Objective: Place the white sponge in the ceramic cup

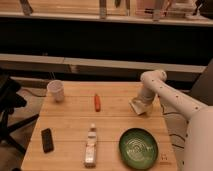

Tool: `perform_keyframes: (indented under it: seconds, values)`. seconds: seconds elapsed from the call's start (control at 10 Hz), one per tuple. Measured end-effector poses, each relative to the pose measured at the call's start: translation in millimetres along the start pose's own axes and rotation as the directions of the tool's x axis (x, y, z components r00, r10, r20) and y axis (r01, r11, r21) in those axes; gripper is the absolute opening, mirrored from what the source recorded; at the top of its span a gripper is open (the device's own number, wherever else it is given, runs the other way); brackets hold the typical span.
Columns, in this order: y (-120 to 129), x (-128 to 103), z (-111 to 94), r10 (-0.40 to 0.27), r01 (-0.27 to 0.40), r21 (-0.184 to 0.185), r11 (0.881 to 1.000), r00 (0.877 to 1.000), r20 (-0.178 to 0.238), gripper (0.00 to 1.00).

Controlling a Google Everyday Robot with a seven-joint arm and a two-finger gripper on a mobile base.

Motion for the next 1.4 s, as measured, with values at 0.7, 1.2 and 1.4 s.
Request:
perform_keyframes:
  seconds: [0.7, 1.2, 1.4]
  values:
    - [3.3, 2.1, -0.8, 0.009, -0.009, -0.001, 1.000, 1.000, -0.006, 0.04]
    - [1.4, 0.4, -8.5, -0.008, 0.008, -0.004, 1.000, 1.000, -0.029, 0.04]
    - [-8.7, -8.5, -29.2, -0.037, 0.037, -0.007, 0.999, 0.999, -0.037, 0.04]
